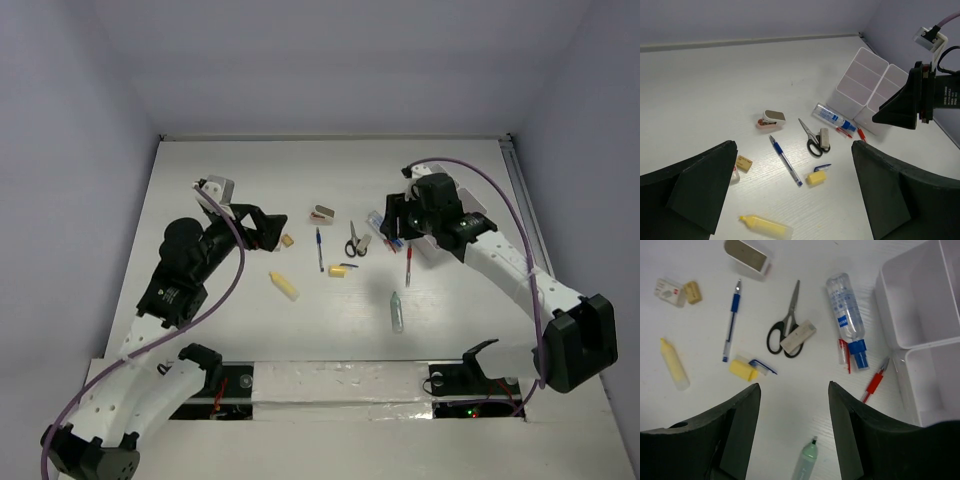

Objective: Sort the stationery into containers
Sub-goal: Pick up the stationery from the center of the board.

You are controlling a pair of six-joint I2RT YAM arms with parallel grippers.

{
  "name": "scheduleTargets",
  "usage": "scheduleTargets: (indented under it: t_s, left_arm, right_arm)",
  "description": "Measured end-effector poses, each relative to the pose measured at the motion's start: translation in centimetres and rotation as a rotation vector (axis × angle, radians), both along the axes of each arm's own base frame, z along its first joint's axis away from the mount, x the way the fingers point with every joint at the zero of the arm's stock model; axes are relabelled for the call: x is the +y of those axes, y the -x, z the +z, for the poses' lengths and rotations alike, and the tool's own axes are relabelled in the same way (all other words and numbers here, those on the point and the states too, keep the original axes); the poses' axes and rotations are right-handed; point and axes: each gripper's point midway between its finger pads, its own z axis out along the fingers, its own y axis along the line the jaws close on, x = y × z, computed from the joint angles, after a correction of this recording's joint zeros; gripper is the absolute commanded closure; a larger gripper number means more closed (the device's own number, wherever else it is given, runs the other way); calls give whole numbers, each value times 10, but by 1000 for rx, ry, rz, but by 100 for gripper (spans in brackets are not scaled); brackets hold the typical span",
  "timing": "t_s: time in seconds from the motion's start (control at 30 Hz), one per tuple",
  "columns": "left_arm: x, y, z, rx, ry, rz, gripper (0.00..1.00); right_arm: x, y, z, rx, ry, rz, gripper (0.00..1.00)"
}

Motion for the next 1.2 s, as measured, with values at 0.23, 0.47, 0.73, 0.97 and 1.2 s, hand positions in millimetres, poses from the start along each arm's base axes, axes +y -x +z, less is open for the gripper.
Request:
scheduleTargets:
  t_s: [0.23, 0.47, 0.73, 0.97, 1.2]
  left_arm:
    - [-2, -3, -6, 15, -14, -5, 1]
    - [-5, -5, -11, 29, -21, -14, 1]
    - [-5, -5, -11, 27, -24, -19, 1]
    - [-10, -2, -10, 25, -26, -39, 1]
    - [-10, -1, -11, 25, -27, -41, 1]
  right_arm:
    - [-17, -3, -31, 5, 93, -52, 42]
    - [-28, -20, -56, 9, 184, -99, 48]
    - [-41, -32, -95, 59, 301, -139, 53]
    - [-45, -37, -117, 99, 357, -148, 58]
    - [-45, -42, -120, 85, 371, -151, 54]
